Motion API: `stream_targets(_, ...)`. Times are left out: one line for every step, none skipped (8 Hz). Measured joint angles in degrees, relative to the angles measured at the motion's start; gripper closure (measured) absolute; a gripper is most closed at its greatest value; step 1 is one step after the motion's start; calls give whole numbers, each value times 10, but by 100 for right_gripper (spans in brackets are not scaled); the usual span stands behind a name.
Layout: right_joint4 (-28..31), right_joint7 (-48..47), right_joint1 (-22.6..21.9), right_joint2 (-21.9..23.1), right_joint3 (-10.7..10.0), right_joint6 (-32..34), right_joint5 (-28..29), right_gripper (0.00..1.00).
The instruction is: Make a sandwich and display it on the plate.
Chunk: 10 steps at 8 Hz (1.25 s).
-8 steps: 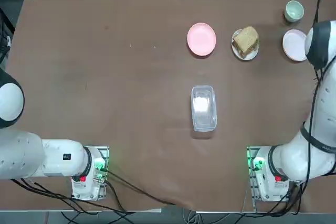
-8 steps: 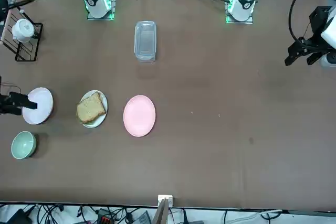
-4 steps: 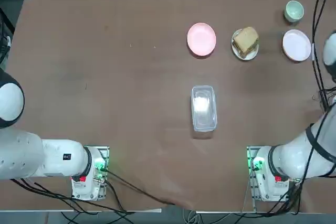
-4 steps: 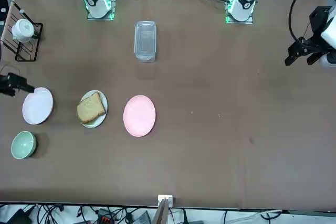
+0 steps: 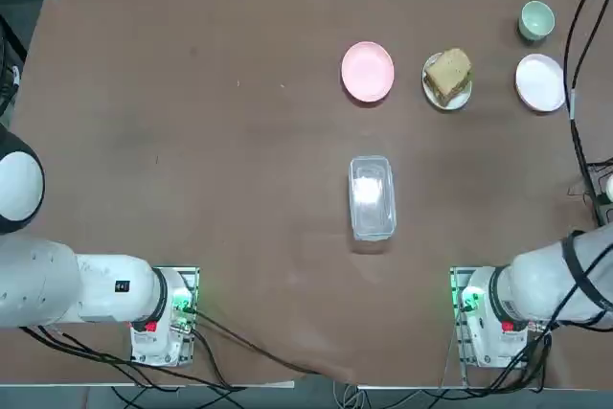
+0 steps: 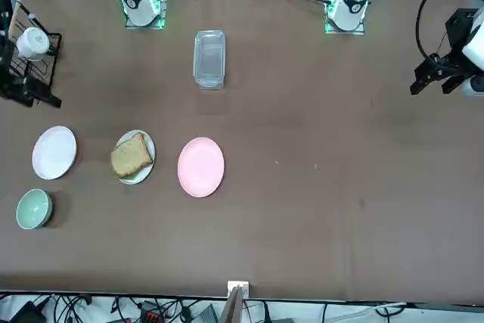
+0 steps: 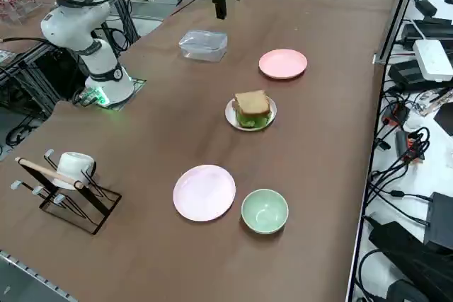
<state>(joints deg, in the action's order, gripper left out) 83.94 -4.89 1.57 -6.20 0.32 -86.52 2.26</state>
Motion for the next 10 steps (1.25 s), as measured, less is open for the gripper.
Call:
stream_targets(33,-38,1,27,22,-11,-12,1)
stream_targets(63,-66,1,53,34,-25,-17,1)
stream_targets(87,-77,2,76,37,-32,-17,1)
stream_targets(101,-78,4,95,37,-34,-17,0)
stream_targets(110,-69,8,108,37,-34,-17,1)
stream_targets(115,-46,12,115,37,-34,-17,0)
stream_targets(116,-18,16,117,37,-34,-17,0)
stream_targets(117,9,21,117,37,-34,-17,0)
stream_targets(117,28,23,117,36,-35,-17,0)
stream_targets(117,39,24,117,36,-36,-17,0)
